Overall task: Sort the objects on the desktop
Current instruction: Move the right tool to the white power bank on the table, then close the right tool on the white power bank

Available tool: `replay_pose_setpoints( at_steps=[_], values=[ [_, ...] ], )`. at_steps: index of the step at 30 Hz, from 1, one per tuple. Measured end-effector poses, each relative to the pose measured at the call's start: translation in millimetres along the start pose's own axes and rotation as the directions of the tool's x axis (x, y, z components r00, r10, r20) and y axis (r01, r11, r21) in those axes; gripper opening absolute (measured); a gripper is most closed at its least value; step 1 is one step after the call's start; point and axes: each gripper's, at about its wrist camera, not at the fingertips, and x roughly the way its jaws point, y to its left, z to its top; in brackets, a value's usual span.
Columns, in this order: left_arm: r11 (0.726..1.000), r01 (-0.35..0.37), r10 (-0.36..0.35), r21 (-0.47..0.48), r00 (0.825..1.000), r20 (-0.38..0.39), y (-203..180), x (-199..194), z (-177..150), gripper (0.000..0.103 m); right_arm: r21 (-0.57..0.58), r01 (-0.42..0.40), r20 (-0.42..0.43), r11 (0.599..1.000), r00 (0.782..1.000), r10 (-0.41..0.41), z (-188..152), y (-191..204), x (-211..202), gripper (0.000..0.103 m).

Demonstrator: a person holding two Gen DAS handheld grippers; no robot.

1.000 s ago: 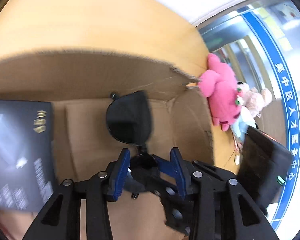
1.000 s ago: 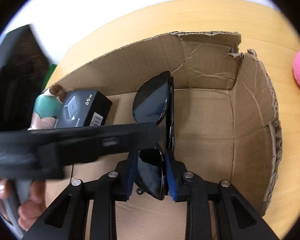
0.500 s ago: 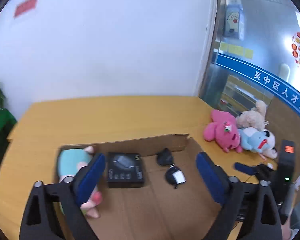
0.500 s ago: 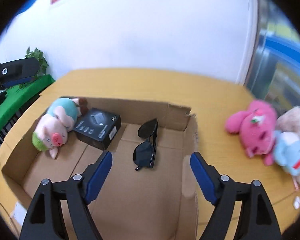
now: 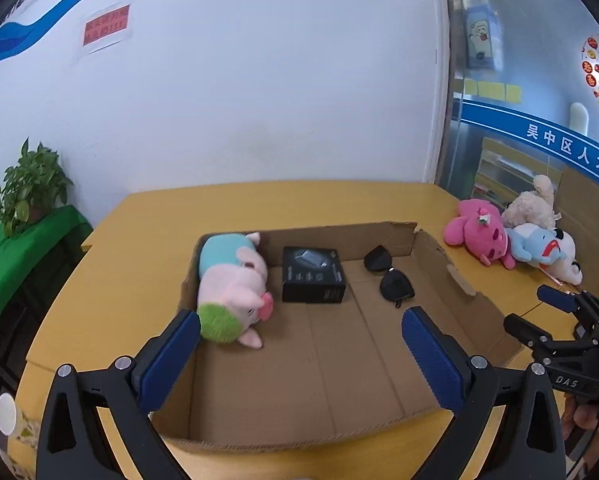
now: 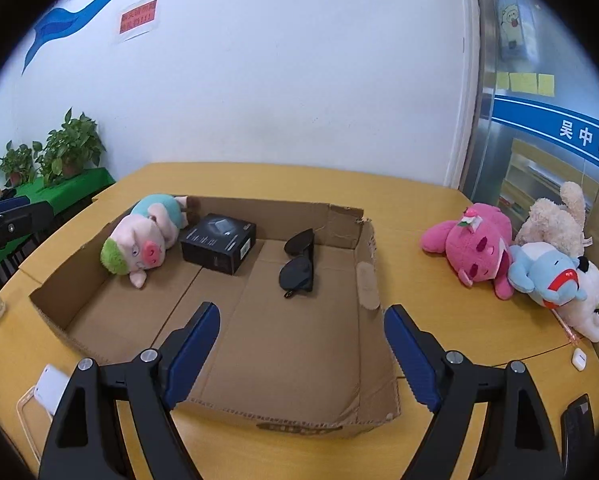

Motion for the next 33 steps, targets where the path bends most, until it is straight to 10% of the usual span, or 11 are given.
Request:
replay_pose_setpoints(
  at_steps=[11,24,33],
  values=[
    [0.996,-0.043,0.028,-0.078,0.984,-0.176,76,-13,-87,0.102,-0.142,-0.255,-0.026,0.956,0.967,0.254,-44,37,-19,0.085],
    [0.962,0.08,-0.176,-0.261,0.913,-0.369,111,24,-165,0.09,-0.187,-0.579,-0.362,0.793,0.792,0.493,-114,145,37,0.084],
    [0.952,0.16,-0.257,-0.261,0.881,-0.397,89,33,-180,0.067,-0.229,-0.659,-0.417,0.716,0.731,0.54,-120,191,52,0.082]
  ],
)
